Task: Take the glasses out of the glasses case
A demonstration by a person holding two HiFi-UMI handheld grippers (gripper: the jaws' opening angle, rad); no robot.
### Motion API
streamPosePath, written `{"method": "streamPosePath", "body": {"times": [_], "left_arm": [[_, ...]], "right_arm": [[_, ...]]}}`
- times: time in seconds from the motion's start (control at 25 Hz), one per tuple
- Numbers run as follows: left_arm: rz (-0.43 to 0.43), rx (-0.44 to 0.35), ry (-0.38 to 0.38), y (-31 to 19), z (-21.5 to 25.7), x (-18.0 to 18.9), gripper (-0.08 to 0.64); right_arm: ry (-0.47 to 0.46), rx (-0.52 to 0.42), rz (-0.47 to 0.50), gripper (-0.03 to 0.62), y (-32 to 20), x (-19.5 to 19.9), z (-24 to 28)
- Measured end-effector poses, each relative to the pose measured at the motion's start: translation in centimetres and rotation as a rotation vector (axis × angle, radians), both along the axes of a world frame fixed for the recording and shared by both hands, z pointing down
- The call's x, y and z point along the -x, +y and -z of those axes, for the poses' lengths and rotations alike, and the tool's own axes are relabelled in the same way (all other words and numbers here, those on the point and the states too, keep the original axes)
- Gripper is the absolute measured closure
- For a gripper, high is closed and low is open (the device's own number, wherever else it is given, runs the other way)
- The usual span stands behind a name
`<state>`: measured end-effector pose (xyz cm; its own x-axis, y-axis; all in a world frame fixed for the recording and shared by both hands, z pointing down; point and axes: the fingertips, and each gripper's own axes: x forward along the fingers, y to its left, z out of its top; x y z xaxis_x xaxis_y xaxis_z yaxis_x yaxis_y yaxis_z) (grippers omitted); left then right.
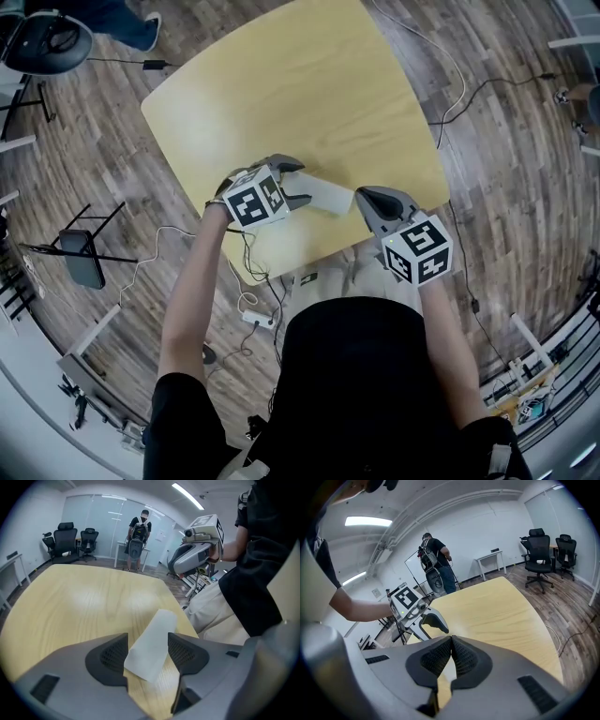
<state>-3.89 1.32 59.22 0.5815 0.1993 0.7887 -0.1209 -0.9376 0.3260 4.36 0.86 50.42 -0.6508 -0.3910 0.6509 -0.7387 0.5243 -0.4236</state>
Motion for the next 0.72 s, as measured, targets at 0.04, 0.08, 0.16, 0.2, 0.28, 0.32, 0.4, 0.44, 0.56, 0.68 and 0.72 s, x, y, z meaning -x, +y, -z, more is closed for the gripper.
{"method": "streamPosePath", "body": {"times": [0.04, 0.08, 0.16, 0.2, 0.28, 0.32, 0.4, 0.44, 0.56, 0.68, 0.72], "left_arm": [[-0.017, 0.005, -0.003, 0.1, -0.3, -0.1, 0.301], [-0.034, -0.001, -0.01, 0.0, -0.5, -0.1, 0.297], [-0.076, -0.016, -0.028, -0.1, -1.0, 0.0, 0.288], [-0.096, -0.012, -0.036, -0.1, -1.3, 0.0, 0.285], [-0.131, 0.008, -0.047, 0.0, -1.9, -0.1, 0.285], [-0.145, 0.016, -0.052, 0.0, -2.1, -0.2, 0.285], [-0.163, 0.031, -0.058, 0.1, -2.5, -0.2, 0.285], [-0.165, 0.039, -0.06, 0.1, -2.6, -0.2, 0.285], [-0.163, 0.062, -0.063, 0.1, -2.7, -0.2, 0.285], [-0.16, 0.071, -0.068, 0.3, -2.8, -0.3, 0.288], [-0.157, 0.072, -0.069, 0.3, -2.8, -0.3, 0.288]], "right_arm": [[-0.001, 0.005, 0.001, 0.575, 0.1, 0.0, -0.2], [-0.001, 0.01, 0.002, 0.575, 0.3, 0.0, -0.4], [-0.001, 0.021, 0.001, 0.575, 0.5, -0.2, -0.9], [-0.002, 0.026, -0.002, 0.575, 0.5, -0.3, -1.1], [-0.003, 0.038, -0.007, 0.575, 0.5, -0.5, -1.5], [-0.004, 0.043, -0.01, 0.575, 0.6, -0.6, -1.7], [-0.006, 0.05, -0.014, 0.575, 0.7, -0.7, -2.0], [-0.007, 0.052, -0.016, 0.575, 0.8, -0.7, -2.0], [-0.01, 0.055, -0.017, 0.575, 0.8, -0.8, -2.2], [-0.01, 0.058, -0.016, 0.575, 0.7, -0.8, -2.4], [-0.008, 0.059, -0.014, 0.575, 0.7, -0.7, -2.5]]}}
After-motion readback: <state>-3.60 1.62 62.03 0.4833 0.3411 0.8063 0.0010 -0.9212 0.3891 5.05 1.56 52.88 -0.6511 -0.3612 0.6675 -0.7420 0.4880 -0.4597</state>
